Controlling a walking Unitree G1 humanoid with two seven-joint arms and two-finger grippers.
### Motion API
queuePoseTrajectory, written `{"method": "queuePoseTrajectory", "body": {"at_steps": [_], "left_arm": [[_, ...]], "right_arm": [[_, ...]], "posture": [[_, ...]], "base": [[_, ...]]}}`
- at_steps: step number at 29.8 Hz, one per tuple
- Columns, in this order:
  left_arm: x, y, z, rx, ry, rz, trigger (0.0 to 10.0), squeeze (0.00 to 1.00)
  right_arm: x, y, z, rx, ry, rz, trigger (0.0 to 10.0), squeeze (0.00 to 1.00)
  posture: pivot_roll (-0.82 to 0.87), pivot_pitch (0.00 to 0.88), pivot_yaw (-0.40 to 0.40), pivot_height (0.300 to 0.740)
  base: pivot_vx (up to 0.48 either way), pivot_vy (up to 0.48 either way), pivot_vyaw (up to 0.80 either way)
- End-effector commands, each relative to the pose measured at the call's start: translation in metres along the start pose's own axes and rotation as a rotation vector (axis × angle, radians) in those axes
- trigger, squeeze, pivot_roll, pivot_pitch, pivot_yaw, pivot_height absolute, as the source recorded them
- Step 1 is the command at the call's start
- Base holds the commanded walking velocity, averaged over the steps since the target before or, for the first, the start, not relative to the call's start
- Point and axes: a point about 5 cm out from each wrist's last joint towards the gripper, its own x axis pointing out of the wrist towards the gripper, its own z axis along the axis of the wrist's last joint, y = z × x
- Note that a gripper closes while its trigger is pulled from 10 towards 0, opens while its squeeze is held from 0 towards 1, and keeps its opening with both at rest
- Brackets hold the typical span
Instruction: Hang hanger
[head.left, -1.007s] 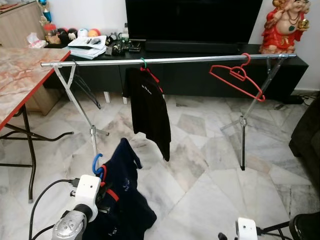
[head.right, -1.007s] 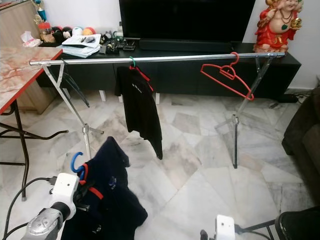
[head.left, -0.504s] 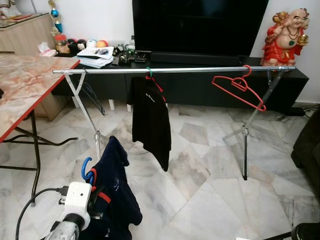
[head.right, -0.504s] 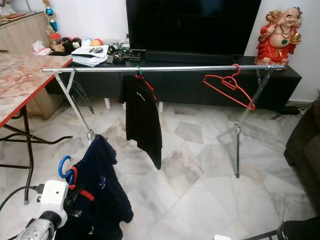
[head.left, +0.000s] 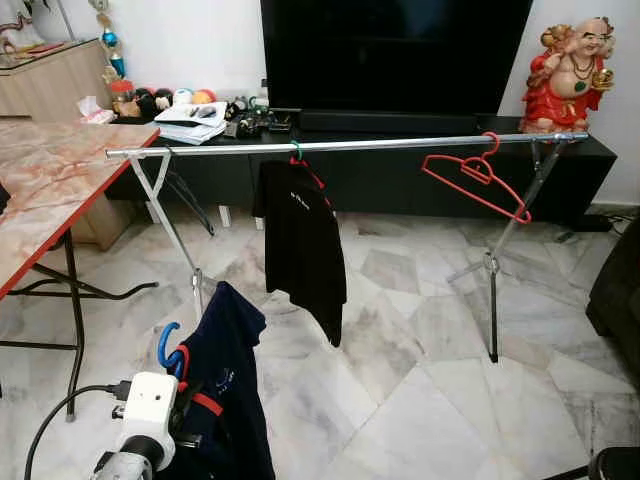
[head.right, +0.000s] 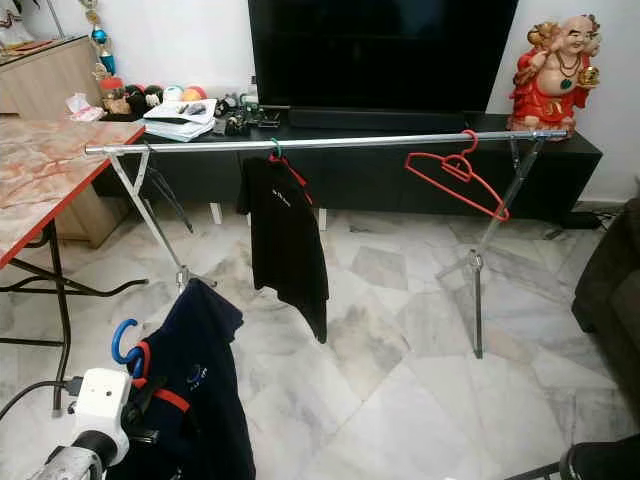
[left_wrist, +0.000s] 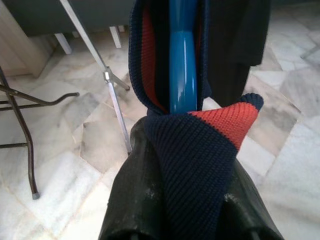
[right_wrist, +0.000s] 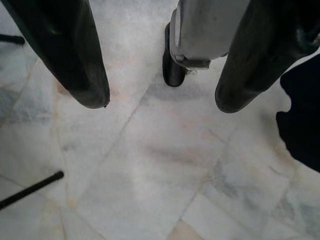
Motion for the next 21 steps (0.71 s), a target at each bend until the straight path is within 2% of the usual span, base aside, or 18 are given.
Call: {"method": "queuePoseTrajectory", "body": {"at_steps": [1,7,12,21], "left_arm": [[0.006,0.006,0.017,0.005,-0.06,0.008,10.0,0.0],[0.01,0.003,0.016,0.015,-0.039,-0.028,10.0,0.0],[0.012,0.001,0.014,0.014,-0.03,-0.032,10.0,0.0],[0.014,-0.008,0.015,-0.009,-0.032,-0.052,10.0,0.0]], "right_arm": [[0.001,0.003,0.004,-0.002,-0.003,0.009,10.0,0.0],[0.002,0.009,0.004,-0.04,-0.006,0.016,10.0,0.0],[0.0,0.008,-0.007,-0.014,0.019,0.007,10.0,0.0],[-0.002,0.01,-0.016,-0.055,0.05,0.02,10.0,0.0]], "posture": [[-0.02,0.0,0.033,0.74],[-0.06,0.0,0.076,0.74],[-0.07,0.0,0.07,0.74],[-0.07,0.0,0.057,0.74]], "base": [[0.345,0.0,0.0],[0.389,0.0,0.0],[0.423,0.0,0.0],[0.436,0.0,0.0]]}}
